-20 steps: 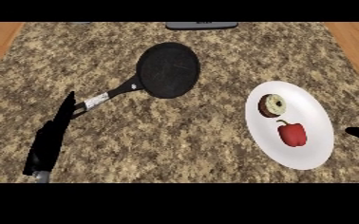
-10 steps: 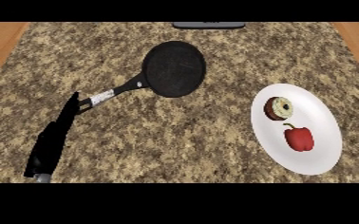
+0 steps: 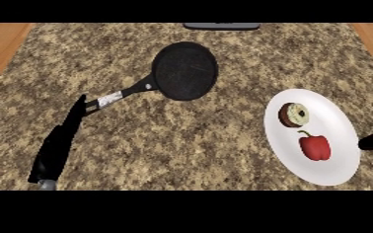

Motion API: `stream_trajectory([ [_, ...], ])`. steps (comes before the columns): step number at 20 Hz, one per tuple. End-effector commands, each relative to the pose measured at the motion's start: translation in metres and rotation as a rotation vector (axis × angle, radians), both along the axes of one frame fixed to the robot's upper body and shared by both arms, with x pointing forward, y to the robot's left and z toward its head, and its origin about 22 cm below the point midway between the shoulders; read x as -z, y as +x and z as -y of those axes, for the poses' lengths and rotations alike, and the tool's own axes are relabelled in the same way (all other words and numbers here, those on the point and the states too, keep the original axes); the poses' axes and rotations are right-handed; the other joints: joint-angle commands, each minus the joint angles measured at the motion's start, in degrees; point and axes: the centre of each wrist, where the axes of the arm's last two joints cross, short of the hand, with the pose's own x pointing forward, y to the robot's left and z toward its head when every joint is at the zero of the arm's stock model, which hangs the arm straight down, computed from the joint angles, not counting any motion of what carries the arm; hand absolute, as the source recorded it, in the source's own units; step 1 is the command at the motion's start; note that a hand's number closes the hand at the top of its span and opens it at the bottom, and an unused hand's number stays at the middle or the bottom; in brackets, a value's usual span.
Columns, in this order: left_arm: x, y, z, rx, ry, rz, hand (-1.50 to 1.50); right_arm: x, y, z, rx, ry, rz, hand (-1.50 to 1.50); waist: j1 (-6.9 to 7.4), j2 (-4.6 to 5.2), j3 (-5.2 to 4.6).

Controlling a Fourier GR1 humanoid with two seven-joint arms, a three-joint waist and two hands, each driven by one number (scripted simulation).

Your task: Pick the bell pepper from the plate and place it in the pan

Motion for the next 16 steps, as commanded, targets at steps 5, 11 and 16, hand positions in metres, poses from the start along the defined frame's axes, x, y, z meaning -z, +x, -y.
stream_trajectory([
  [5, -0.009, 0.005, 0.0, -0.002, -0.022, -0.004, 0.0, 0.013, 0.029, -0.037, -0.046, -0.044, -0.204, -1.5, 0.07, 0.03, 0.04],
  [11, -0.002, 0.002, -0.012, 0.003, 0.023, -0.01, 0.0, 0.019, 0.041, -0.047, -0.073, -0.106, -0.376, -1.5, 0.56, 0.1, -0.03],
  [16, 0.003, -0.004, 0.003, -0.001, 0.0, 0.007, 0.0, 0.038, 0.042, -0.052, -0.068, -0.124, -0.452, -1.5, -0.19, -0.09, 0.0],
])
